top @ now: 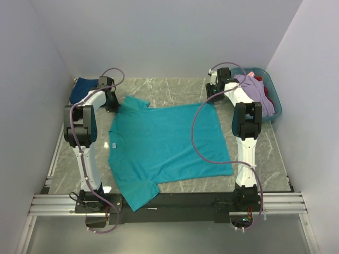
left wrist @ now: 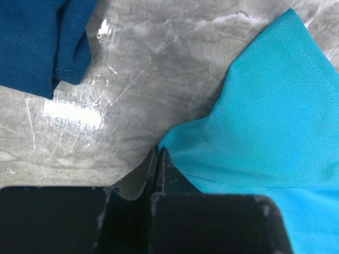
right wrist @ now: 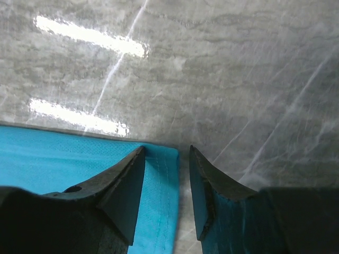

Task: Fold and stack the t-shirts
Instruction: Fold the tshirt

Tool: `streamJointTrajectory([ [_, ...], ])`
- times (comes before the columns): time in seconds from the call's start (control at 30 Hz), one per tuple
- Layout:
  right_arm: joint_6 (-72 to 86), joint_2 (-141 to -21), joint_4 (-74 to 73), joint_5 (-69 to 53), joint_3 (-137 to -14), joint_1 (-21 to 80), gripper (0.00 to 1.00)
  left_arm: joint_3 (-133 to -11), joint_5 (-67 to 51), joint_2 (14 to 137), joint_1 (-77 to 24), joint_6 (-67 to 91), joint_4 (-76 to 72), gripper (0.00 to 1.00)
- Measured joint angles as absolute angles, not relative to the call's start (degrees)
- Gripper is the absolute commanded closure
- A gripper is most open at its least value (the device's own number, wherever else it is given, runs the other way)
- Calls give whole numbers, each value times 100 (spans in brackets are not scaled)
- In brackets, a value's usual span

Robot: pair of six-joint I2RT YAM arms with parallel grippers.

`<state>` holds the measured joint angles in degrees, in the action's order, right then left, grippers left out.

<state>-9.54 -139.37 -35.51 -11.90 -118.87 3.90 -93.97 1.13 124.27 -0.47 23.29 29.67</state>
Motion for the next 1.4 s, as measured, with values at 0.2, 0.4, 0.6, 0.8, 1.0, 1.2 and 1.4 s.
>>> streamJointTrajectory([
  [0.2,-980,-13957,-3514,-1166,-11889,395,63,-9397,115,12429,-47,2320,2963,99],
  [0.4,-1020,-13961,-3509,-1168,-11887,399,87,-9397,115,12433,-47,2316,2963,99],
  [0.6,-961,-13961,-3514,-1168,-11891,399,100,-9419,104,12440,-45,2303,2980,99],
  [0.8,-788,-13961,-3476,-1090,-11893,397,100,-9522,89,12477,-47,2171,3033,99],
  [1.0,-495,-13915,-3398,-1031,-11858,336,100,-9539,75,12479,-47,2056,3061,99],
  [1.2,-172,-13653,-3295,-1175,-11616,169,100,-9539,-84,12479,-47,1988,3024,99],
  [1.4,110,-13353,-3299,-1164,-11574,132,100,-9531,-178,12433,-47,1911,2961,99],
])
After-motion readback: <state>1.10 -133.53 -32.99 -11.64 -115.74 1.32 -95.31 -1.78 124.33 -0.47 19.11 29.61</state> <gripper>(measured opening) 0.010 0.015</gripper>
